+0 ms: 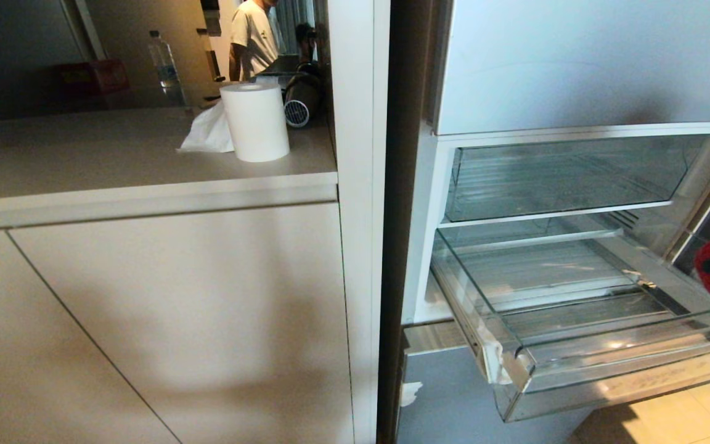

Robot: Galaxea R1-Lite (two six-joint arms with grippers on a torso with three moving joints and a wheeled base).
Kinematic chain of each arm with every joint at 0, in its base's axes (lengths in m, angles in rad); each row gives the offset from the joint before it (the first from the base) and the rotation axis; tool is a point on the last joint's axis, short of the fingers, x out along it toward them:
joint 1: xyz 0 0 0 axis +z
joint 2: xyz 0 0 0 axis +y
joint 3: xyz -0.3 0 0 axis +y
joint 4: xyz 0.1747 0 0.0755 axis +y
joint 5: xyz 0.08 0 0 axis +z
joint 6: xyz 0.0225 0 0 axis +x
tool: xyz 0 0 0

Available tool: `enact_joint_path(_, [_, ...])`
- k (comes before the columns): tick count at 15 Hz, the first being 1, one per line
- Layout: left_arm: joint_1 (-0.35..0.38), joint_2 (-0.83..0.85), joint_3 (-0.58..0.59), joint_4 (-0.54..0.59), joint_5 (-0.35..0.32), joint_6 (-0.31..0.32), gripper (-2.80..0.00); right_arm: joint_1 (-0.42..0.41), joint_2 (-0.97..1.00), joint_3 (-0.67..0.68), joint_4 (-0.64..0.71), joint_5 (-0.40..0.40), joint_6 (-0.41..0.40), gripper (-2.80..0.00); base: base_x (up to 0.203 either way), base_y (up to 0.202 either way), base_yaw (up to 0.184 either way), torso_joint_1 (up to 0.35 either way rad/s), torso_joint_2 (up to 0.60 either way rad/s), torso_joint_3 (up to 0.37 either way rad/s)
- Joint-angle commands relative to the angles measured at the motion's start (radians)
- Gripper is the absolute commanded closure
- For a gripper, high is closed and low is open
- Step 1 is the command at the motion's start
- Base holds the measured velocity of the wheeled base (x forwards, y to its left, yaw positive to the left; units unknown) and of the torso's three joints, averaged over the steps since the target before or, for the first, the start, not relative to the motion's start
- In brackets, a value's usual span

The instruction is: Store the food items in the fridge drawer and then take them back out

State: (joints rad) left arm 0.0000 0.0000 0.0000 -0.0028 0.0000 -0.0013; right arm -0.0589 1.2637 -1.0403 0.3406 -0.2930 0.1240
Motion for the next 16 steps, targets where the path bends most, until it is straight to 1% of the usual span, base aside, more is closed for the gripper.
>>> enact_joint_path(1, [0.0,0.001,0.002,0.0,0.0,0.0,0.0,0.006,-0.277,0.082,0.001,0.001,-0.003,0.0,0.0,0.0,0.0,0.0,0.0,0.0])
enact_joint_path(3, [0.0,0.002,0.002,0.0,0.0,0.0,0.0,0.007,-0.492,0.145,0.002,0.018,-0.012,0.0,0.0,0.0,0.0,0.0,0.0,0.0])
enact_joint_path(4, [0.0,0.0,0.002,0.0,0.0,0.0,0.0,0.008,-0.606,0.184,0.001,0.03,-0.03,0.0,0.0,0.0,0.0,0.0,0.0,0.0])
enact_joint_path(6, [0.0,0.0,0.002,0.0,0.0,0.0,0.0,0.011,-0.838,0.295,-0.007,0.054,-0.077,0.0,0.0,0.0,0.0,0.0,0.0,0.0])
enact_joint_path(7, [0.0,0.0,0.002,0.0,0.0,0.001,0.0,0.013,-0.916,0.361,-0.035,0.066,-0.089,0.0,0.0,0.0,0.0,0.0,0.0,0.0])
enact_joint_path(8, [0.0,0.0,0.002,0.0,0.0,0.001,0.0,0.018,-0.974,0.473,-0.104,0.071,-0.092,0.0,0.0,0.0,0.0,0.0,0.0,0.0])
enact_joint_path(10, [0.0,0.0,0.002,0.0,0.0,0.001,0.0,0.028,-1.046,0.721,-0.307,0.086,-0.113,0.0,0.0,0.0,0.0,0.0,0.0,0.0])
enact_joint_path(11, [0.0,0.0,0.002,0.0,0.0,0.001,0.0,0.032,-1.072,0.851,-0.416,0.107,-0.146,0.0,0.0,0.0,0.0,0.0,0.0,0.0])
enact_joint_path(12, [0.0,0.001,0.002,0.0,0.0,0.001,0.0,0.035,-1.103,0.954,-0.502,0.13,-0.177,0.0,0.0,0.0,0.0,0.0,0.0,0.0])
enact_joint_path(13, [0.002,0.0,0.002,0.0,0.0,0.001,0.0,0.037,-1.151,1.019,-0.53,0.145,-0.195,0.0,0.0,0.0,0.0,0.0,0.0,0.0])
enact_joint_path(14, [0.0,0.0,0.002,0.0,0.0,0.001,0.0,0.04,-1.221,1.049,-0.501,0.161,-0.208,0.0,0.0,0.0,0.0,0.0,0.0,0.0])
enact_joint_path(15, [0.0,0.0,0.002,-0.001,0.0,0.002,0.0,0.043,-1.259,1.042,-0.455,0.179,-0.205,0.0,0.0,0.0,0.0,0.0,0.0,0.0])
enact_joint_path(16, [0.0,0.0,0.002,0.0,0.0,0.003,0.0,0.045,-1.266,1.031,-0.404,0.206,-0.182,0.0,0.0,0.0,0.0,0.0,0.0,0.0])
